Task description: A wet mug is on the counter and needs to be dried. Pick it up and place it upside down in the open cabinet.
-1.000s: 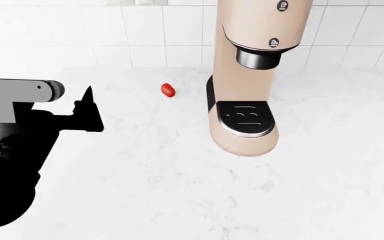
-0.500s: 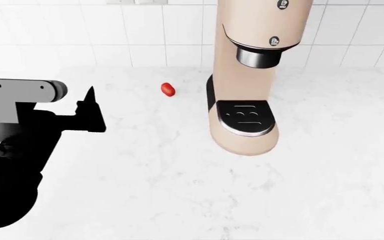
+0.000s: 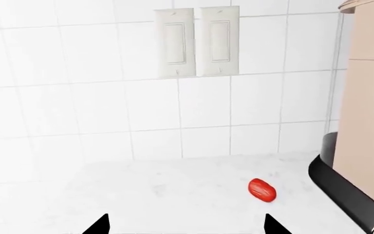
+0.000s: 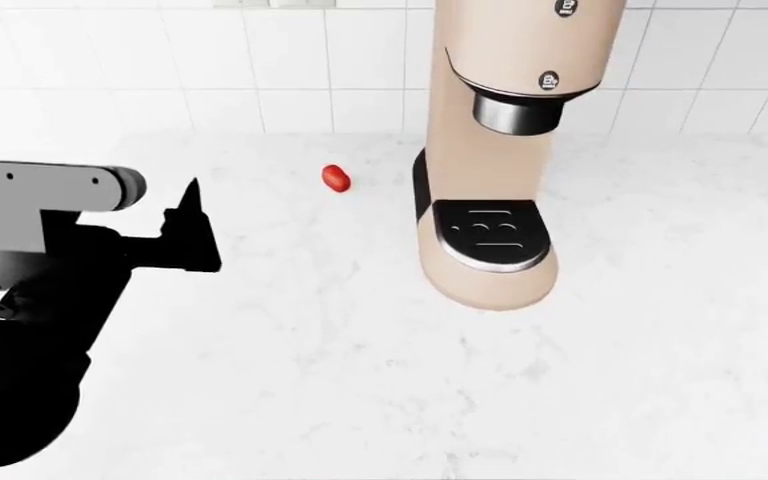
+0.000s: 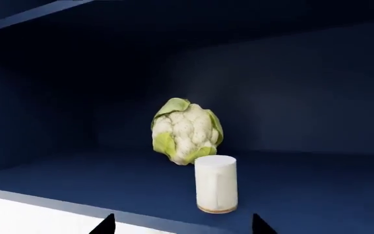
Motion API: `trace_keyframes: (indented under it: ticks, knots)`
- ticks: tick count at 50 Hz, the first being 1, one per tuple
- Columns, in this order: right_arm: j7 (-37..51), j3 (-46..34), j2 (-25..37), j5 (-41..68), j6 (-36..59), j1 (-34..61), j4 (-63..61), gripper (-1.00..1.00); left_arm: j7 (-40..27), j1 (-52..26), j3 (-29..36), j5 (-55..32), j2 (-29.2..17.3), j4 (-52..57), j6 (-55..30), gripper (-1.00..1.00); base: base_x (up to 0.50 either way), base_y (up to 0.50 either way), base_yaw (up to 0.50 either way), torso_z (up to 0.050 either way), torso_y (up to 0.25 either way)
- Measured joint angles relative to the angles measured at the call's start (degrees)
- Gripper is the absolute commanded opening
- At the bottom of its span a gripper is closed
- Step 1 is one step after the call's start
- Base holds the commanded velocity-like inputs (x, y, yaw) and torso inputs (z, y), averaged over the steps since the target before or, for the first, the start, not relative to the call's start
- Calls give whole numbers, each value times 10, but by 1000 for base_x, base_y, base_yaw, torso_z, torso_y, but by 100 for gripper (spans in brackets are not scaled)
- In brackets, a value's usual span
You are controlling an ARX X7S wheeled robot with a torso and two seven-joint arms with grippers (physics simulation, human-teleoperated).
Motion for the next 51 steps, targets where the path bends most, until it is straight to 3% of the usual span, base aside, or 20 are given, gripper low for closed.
trace_keyframes:
  ticks: [10, 21, 35, 51]
  knots:
    - [257, -41, 81, 340, -10, -104, -152, 100, -6, 5, -1, -1, -9, 19, 0, 100, 0, 0, 0, -1, 250]
    - [390, -54, 151, 549, -52, -243, -328, 100, -17, 16, -3, 0, -24, 47, 7, 100, 0, 0, 0, 0, 250]
    - [426, 2, 197, 643, -74, -423, -489, 100, -25, 33, -4, 6, -38, 75, 19, 100, 0, 0, 0, 0, 250]
    - [381, 122, 183, 659, -17, -656, -612, 100, -11, 60, -3, 5, -54, 99, 41, 100, 0, 0, 0, 0, 250]
